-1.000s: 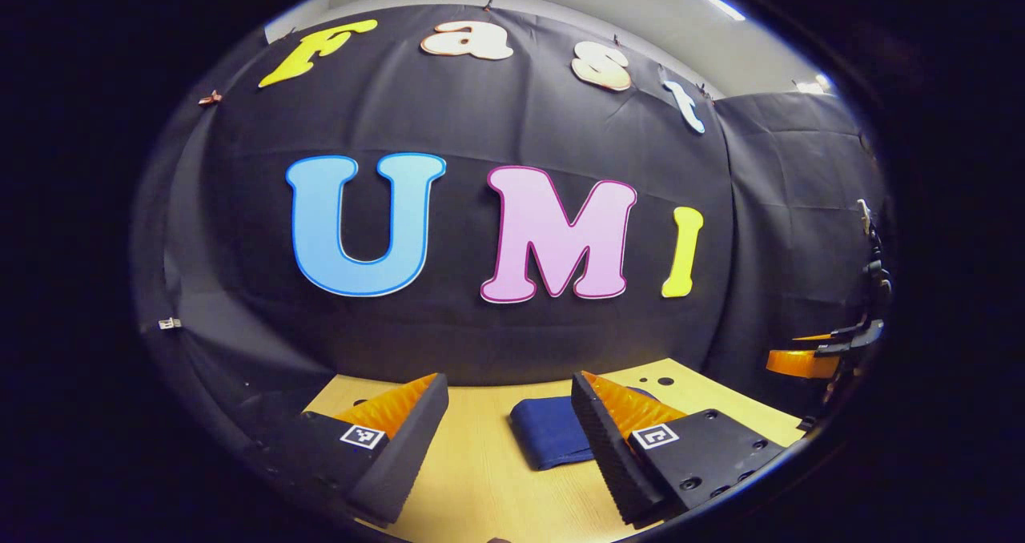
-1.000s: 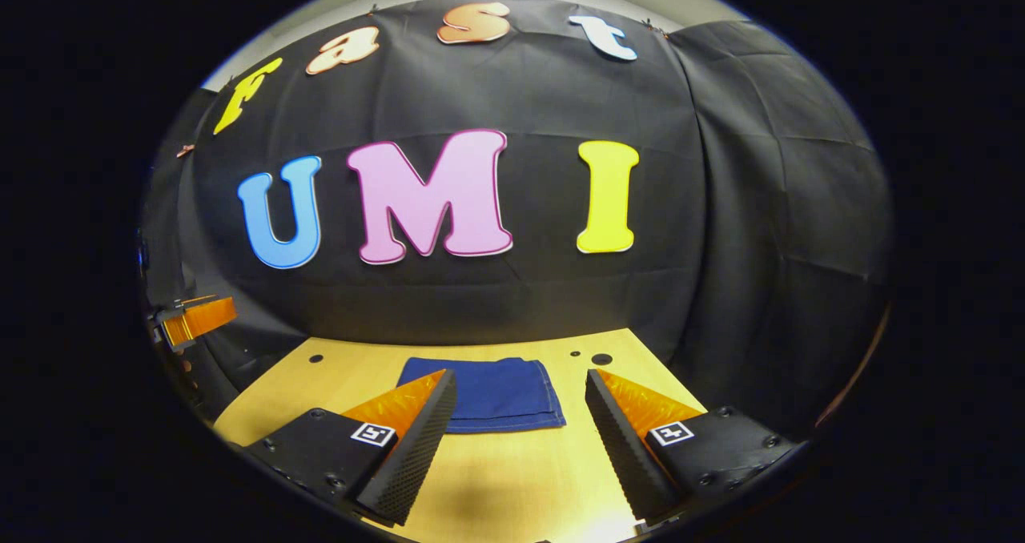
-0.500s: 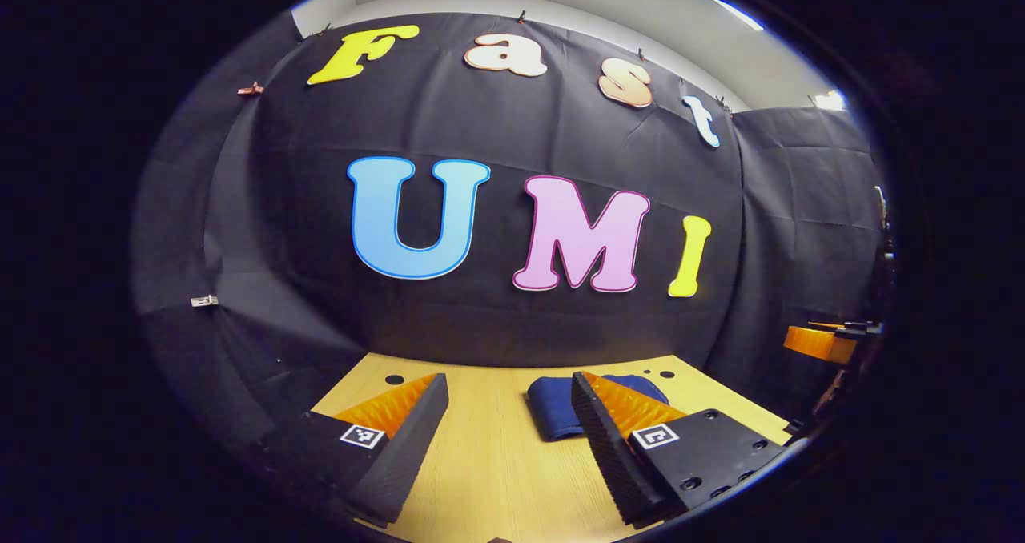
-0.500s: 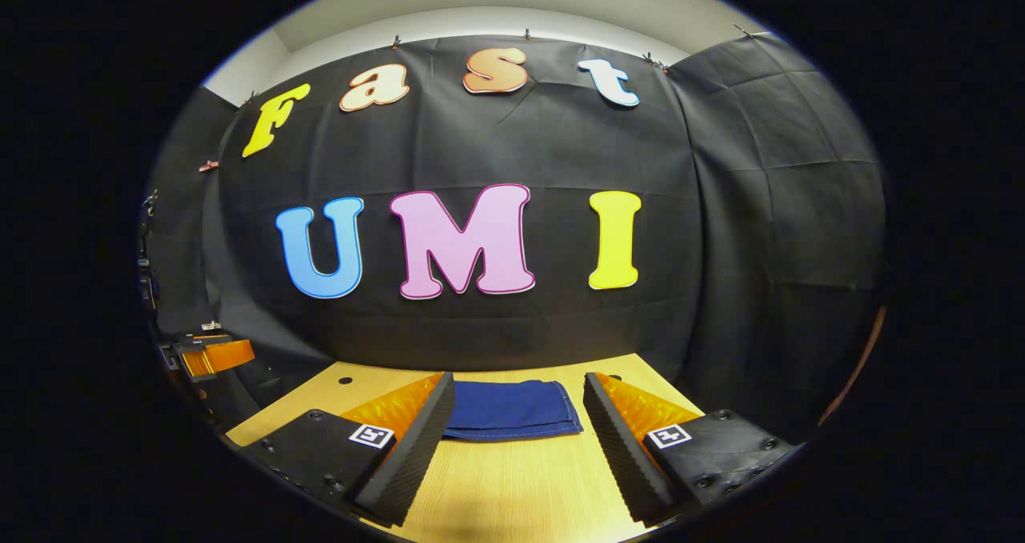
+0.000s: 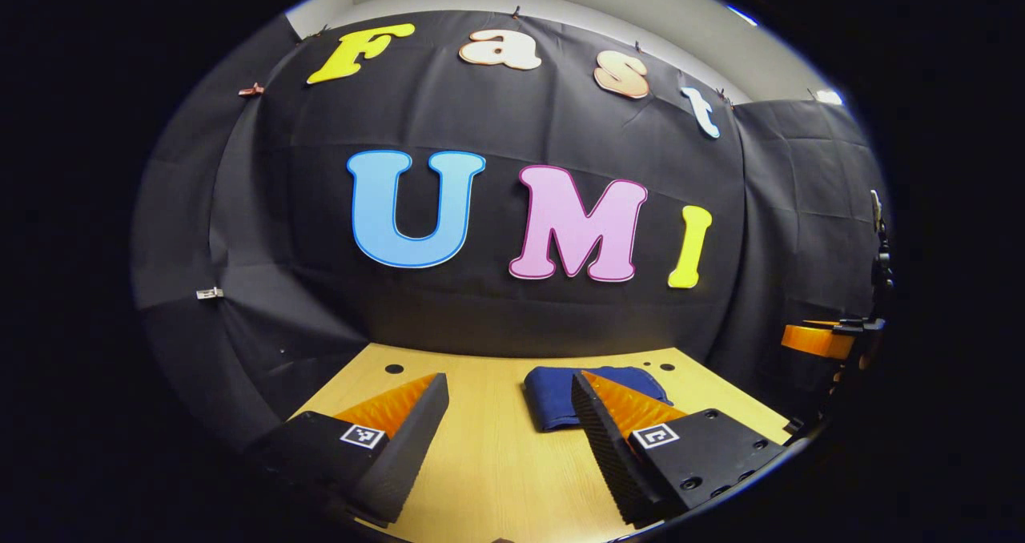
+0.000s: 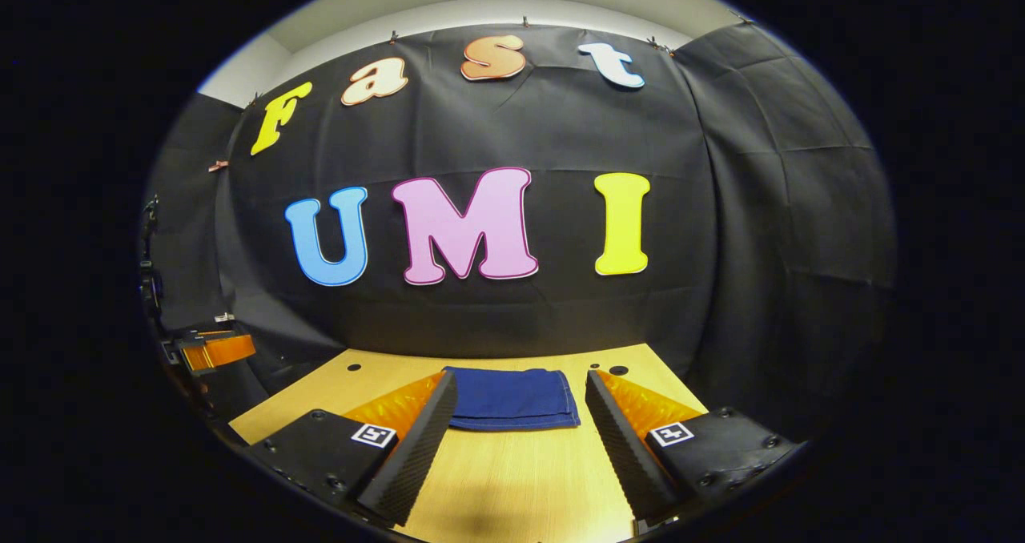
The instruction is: Grasp the waist and the cuffs of the jeans and fold them to make the two legs overlap; first hold the waist and fold one-third of the jeans toward the cuffs, then hold the cuffs and fold the remaining one-third in the same direction to finish folding.
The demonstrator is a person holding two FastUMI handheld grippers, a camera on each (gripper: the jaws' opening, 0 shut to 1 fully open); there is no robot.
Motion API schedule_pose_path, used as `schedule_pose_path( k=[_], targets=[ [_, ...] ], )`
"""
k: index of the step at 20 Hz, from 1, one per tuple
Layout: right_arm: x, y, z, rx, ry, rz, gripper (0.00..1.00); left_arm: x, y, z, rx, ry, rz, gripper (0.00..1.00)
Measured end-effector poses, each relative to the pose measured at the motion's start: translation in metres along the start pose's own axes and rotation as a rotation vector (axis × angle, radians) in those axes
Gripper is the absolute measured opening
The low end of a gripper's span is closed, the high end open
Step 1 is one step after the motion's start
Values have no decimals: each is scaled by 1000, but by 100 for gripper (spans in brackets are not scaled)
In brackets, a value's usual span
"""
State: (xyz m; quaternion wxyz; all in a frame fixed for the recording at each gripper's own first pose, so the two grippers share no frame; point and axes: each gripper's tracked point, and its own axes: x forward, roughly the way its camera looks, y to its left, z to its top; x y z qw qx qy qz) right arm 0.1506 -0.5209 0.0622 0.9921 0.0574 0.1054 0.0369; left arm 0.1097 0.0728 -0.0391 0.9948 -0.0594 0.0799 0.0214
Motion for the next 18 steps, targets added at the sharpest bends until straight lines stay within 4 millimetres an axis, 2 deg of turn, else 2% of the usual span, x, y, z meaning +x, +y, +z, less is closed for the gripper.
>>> schedule_pose_path(
  k=[11, 18],
  targets=[
    [9, 5, 4, -49, -5, 6, 98, 19, -1, 2, 6, 3, -16, 96],
    [11, 0, 5, -49, -7, -14, 99, 28, -2, 4, 14, 0, -19, 96]
  ],
)
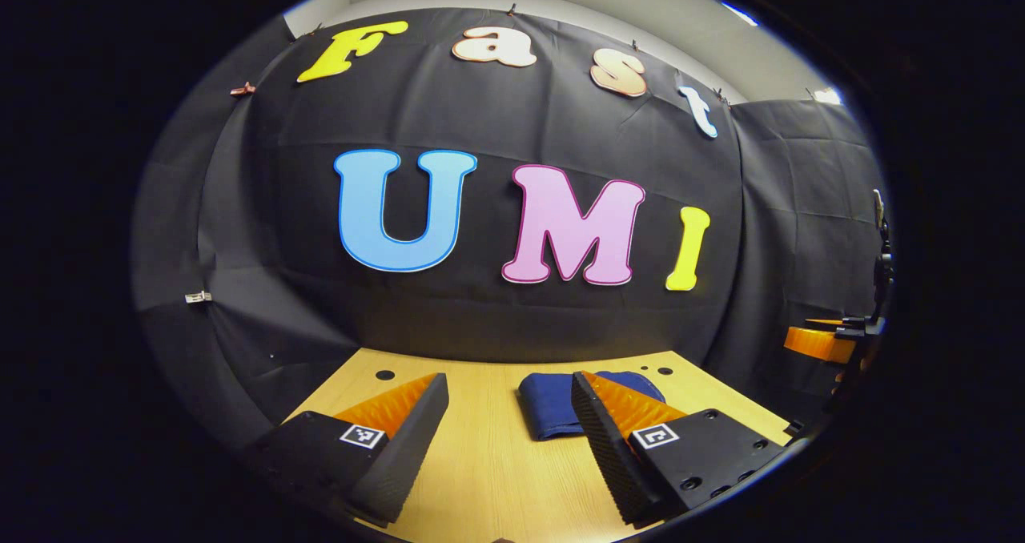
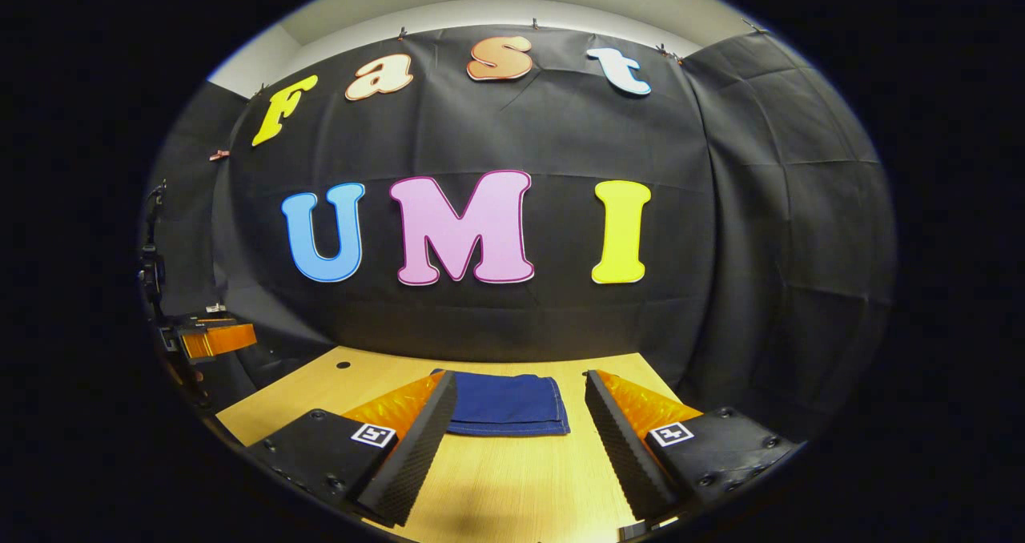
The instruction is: Grasp the waist and the cuffs of the jeans and fold them to make the two legs overlap; first hold the waist and fold one-third of the jeans toward the cuffs, then hold the cuffs and fold the remaining one-third in the same direction to finish folding.
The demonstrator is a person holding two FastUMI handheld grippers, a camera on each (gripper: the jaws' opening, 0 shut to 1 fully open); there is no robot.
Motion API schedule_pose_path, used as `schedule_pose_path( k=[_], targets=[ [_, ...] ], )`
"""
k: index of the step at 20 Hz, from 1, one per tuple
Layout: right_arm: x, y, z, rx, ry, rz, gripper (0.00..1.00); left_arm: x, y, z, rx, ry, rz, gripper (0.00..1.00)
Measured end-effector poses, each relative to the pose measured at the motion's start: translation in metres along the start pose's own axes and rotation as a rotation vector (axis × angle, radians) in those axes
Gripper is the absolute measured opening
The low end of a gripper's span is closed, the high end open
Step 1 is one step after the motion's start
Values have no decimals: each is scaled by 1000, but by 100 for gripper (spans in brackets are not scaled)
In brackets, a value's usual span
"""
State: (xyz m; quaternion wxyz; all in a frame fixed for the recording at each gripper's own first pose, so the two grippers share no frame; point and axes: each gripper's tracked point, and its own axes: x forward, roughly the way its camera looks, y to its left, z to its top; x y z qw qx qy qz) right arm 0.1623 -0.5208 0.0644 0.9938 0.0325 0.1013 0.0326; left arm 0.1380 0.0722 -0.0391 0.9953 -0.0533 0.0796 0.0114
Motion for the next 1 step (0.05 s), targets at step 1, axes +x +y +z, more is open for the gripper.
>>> schedule_pose_path(
  k=[1],
  targets=[
    [1, -1, 0, -1, -1, -1, 99, 0, -1, 0, -1, 0, 1, 96]
  ],
)
